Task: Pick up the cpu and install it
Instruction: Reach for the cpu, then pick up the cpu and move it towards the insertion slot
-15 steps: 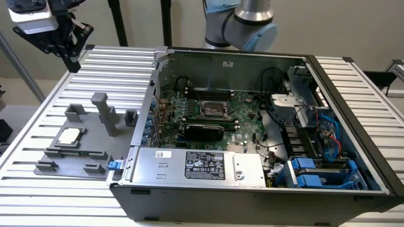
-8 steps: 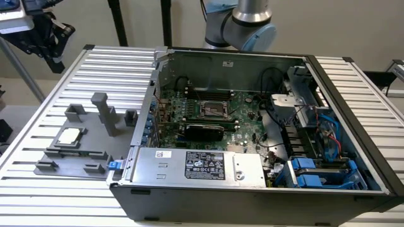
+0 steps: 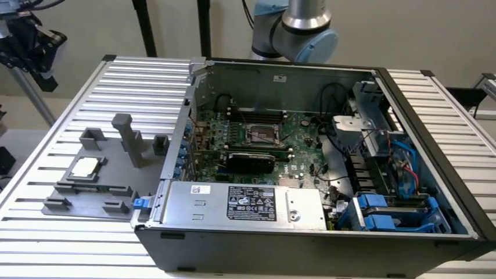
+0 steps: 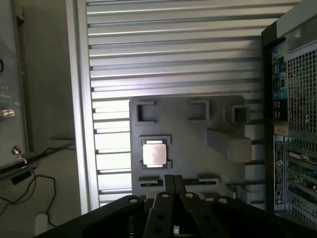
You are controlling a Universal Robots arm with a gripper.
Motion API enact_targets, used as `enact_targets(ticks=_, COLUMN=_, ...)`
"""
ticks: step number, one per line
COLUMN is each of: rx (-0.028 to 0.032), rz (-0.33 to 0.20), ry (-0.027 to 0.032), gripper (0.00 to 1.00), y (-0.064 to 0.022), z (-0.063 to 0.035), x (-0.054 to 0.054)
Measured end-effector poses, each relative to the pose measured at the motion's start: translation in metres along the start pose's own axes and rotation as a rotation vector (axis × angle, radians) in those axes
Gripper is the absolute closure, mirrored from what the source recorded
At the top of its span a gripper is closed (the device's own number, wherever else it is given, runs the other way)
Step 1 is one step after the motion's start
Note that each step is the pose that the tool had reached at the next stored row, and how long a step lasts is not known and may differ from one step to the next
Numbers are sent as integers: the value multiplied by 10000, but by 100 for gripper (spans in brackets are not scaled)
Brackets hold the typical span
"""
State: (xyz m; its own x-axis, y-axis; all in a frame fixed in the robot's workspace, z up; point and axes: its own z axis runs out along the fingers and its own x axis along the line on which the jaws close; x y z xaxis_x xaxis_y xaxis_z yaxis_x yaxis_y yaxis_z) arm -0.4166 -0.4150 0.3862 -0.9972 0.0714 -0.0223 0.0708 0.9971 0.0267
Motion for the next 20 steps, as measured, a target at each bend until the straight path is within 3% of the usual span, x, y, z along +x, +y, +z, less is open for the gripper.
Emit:
enact_targets(ticks=3, rx=-1, rz=1, ry=2, gripper=89, y=-8, z=3, x=109)
enact_targets(ticks=15, rx=2, rz=1, ry=17, gripper=89, y=-8, z=2, x=109)
enact_targets(ticks=17, rx=1, rz=1, ry=20, gripper=88, y=-8, z=2, x=109)
enact_targets(ticks=19, rx=2, rz=1, ry=22, gripper=76, y=-8, z=2, x=109)
enact_targets(ticks=20, rx=2, rz=1, ry=24, gripper=76, y=-8, z=2, x=109)
